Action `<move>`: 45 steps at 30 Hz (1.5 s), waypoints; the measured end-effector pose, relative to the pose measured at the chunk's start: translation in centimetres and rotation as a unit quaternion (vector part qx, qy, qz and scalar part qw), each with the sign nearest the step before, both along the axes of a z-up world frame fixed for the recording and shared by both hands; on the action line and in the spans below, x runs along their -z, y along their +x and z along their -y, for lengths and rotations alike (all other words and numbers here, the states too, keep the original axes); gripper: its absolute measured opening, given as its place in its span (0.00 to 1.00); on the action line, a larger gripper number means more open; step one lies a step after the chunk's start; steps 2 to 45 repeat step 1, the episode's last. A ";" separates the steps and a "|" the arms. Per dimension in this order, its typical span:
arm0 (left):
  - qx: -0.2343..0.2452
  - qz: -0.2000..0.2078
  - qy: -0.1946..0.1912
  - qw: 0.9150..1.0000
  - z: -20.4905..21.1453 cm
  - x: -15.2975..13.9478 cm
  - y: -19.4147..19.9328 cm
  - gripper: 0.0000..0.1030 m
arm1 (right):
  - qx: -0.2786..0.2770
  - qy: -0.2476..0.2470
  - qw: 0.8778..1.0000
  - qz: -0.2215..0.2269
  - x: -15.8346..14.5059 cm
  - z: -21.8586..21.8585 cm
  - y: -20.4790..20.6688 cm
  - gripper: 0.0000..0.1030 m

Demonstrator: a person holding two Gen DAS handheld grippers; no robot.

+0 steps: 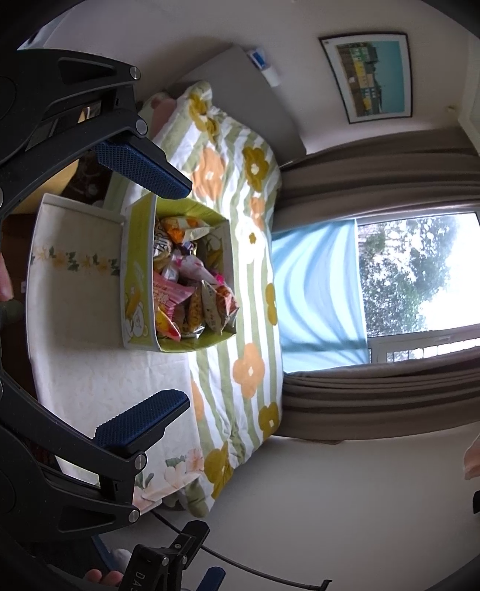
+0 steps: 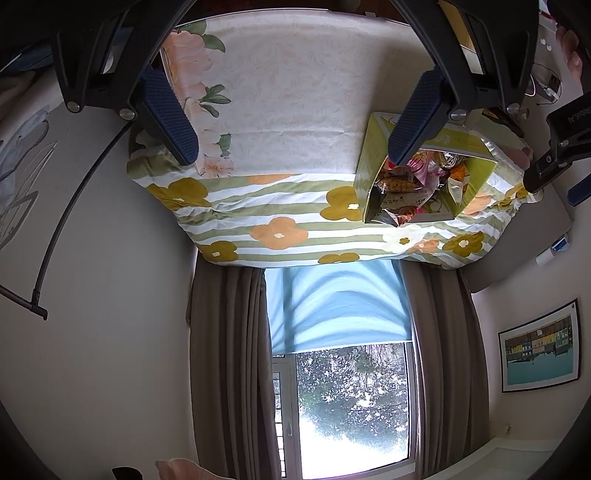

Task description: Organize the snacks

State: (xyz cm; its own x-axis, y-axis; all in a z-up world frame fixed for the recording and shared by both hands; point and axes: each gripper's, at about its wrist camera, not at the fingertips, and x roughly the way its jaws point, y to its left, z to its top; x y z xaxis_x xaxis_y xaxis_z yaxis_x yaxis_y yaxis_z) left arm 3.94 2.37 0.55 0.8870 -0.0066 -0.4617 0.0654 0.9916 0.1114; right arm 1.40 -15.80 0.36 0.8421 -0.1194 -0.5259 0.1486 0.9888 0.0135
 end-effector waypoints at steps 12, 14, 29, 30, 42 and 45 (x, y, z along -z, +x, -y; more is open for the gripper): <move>-0.001 -0.001 -0.001 1.000 0.0 0.0 0.1 1.00 | 0.000 0.000 1.000 -0.001 0.0 -0.1 0.1 0.99; -0.001 -0.001 -0.001 1.000 0.0 0.0 0.1 1.00 | 0.000 0.000 1.000 -0.001 0.0 -0.1 0.1 0.99; -0.001 -0.001 -0.001 1.000 0.0 0.0 0.1 1.00 | 0.000 0.000 1.000 -0.001 0.0 -0.1 0.1 0.99; -0.001 -0.001 -0.001 1.000 0.0 0.0 0.1 1.00 | 0.000 0.000 1.000 -0.001 0.0 -0.1 0.1 0.99; -0.001 -0.001 -0.001 1.000 0.0 0.0 0.1 1.00 | 0.000 0.000 1.000 -0.001 0.0 -0.1 0.1 0.99; -0.001 -0.001 -0.001 1.000 0.0 0.0 0.1 1.00 | 0.000 0.000 1.000 -0.001 0.0 -0.1 0.1 0.99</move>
